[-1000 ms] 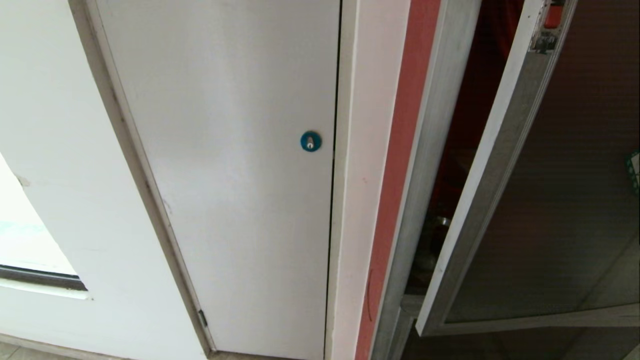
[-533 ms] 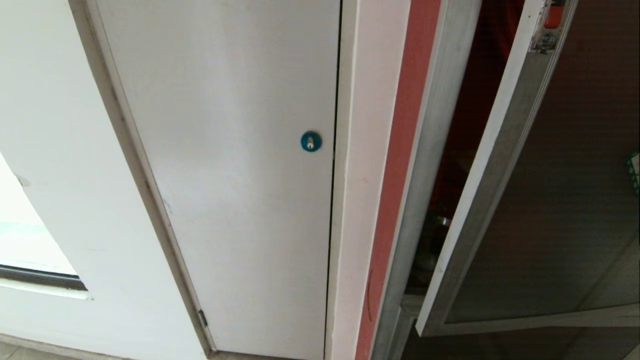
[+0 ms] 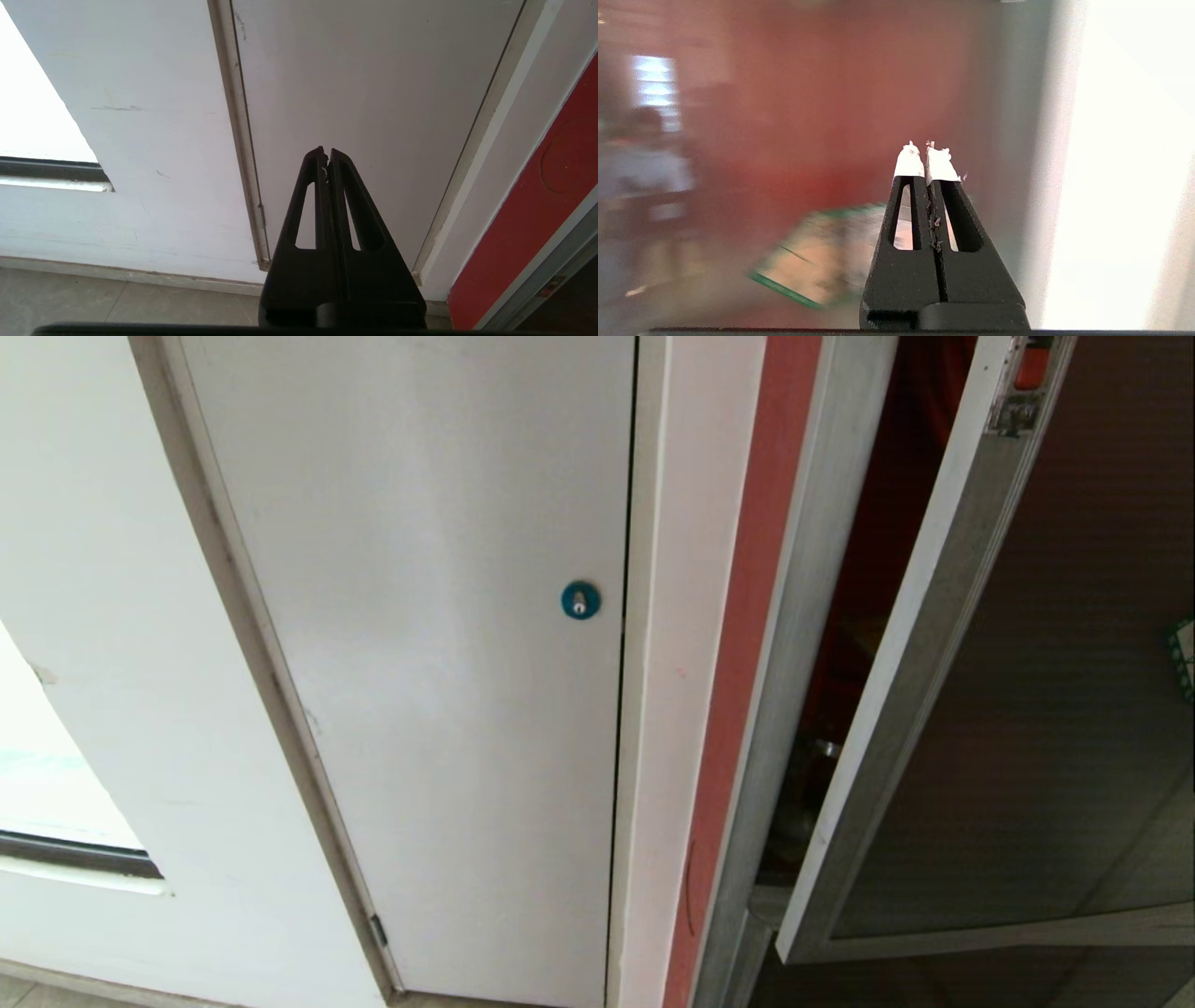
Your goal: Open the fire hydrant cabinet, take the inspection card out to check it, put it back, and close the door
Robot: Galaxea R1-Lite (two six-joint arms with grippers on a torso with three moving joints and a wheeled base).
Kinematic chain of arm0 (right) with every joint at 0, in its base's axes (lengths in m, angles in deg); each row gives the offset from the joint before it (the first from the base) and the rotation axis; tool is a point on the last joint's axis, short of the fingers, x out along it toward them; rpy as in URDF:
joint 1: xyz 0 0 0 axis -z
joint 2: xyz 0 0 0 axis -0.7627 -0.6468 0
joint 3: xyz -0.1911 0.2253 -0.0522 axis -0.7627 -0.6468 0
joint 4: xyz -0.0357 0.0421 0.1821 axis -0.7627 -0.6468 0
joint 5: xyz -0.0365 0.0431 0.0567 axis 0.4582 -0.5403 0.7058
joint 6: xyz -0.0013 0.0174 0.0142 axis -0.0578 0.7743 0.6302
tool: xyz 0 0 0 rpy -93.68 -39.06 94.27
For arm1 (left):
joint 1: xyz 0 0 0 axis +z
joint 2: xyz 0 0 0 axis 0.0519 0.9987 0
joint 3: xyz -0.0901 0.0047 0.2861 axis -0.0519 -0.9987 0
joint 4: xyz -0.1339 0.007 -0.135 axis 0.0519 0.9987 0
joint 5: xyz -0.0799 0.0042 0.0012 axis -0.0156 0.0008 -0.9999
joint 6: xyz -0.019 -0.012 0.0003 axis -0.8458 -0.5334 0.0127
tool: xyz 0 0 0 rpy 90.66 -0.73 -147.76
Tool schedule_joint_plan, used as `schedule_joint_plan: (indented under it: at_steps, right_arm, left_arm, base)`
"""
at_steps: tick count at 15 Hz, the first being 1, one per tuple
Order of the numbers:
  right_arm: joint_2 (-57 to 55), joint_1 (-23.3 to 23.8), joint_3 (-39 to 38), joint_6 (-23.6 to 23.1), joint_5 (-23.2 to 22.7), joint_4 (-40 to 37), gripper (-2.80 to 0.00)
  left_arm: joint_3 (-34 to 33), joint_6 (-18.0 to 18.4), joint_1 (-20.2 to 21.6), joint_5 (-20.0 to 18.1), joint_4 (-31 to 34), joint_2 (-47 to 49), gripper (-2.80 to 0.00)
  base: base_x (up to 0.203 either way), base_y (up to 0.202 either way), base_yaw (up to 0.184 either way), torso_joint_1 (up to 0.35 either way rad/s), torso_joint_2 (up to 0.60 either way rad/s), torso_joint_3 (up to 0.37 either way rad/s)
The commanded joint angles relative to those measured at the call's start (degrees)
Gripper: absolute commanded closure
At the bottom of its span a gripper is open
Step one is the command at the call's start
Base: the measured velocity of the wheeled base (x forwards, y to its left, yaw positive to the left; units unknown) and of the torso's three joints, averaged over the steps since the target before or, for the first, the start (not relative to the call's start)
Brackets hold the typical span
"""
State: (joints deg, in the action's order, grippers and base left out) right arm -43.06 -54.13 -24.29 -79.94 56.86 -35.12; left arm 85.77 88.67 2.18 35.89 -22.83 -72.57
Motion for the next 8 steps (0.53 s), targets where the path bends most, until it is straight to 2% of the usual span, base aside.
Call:
schedule_joint_plan:
  at_steps: [1,6,8]
  right_arm:
    - [7.42,2.49,0.08,-0.05,-0.58,-4.39,0.0]
    - [20.79,3.43,-4.34,1.69,-7.28,-18.8,0.0]
    - [25.18,3.46,-10.52,3.65,-13.94,-20.79,0.0]
  left_arm:
    - [-0.01,-0.02,0.0,0.03,0.02,0.07,0.0]
    - [-0.01,-0.02,0.0,0.03,0.02,0.07,0.0]
    - [-0.01,-0.02,0.0,0.03,-0.01,0.07,0.0]
  base:
    - [0.0,0.0,0.0,0.0,0.0,0.0]
    - [0.0,0.0,0.0,0.0,0.0,0.0]
    - [0.0,0.0,0.0,0.0,0.0,0.0]
